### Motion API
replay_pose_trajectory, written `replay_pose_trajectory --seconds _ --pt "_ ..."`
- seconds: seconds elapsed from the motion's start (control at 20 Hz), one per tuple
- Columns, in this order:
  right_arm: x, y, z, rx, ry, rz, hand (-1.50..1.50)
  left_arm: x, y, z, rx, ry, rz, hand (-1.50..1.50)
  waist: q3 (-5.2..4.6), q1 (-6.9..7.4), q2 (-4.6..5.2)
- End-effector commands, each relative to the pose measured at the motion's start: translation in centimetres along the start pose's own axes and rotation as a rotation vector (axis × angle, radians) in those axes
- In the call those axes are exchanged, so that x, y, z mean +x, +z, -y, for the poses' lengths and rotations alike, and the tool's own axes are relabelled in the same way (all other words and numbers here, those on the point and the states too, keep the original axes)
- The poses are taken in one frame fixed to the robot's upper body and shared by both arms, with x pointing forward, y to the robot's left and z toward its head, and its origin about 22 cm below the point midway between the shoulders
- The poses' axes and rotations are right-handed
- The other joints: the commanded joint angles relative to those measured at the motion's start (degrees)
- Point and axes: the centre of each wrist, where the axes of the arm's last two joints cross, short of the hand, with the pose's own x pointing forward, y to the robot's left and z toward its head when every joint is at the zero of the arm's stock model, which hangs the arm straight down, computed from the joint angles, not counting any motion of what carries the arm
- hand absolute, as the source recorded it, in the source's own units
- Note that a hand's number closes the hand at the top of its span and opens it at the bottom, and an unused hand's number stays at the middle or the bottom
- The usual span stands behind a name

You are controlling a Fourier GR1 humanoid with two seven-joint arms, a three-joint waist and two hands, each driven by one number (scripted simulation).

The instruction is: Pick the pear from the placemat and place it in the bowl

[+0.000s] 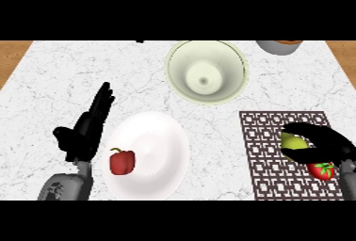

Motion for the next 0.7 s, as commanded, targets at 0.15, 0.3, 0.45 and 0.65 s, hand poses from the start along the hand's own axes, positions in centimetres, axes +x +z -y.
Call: replay_pose_trajectory --seconds 0.15,0.3,0.45,0.65 --pt "0.7 -0.8 -3.3 0.113 0.090 0.091 1.50 -0.2 -0.1 0.0 -0.008 0.008 0.001 0.00 1.13 0.30 0.66" --pt "-1.4 -0.2 -2.6 0.099 0.006 0.110 1.50 0.7 -0.3 -1.2 -0.003 0.001 0.006 0.00 1.14 0.03 0.60" --pt "3.2 0.1 -7.3 0.181 0.075 0.234 1.50 -0.7 -0.1 0.5 -0.005 -0.001 0.007 0.00 1.10 0.14 0.57" --pt "11.4 3.1 -14.6 0.369 0.262 0.700 1.50 -0.1 -0.5 1.1 -0.044 0.003 -0.015 0.00 1.15 2.96 0.18"
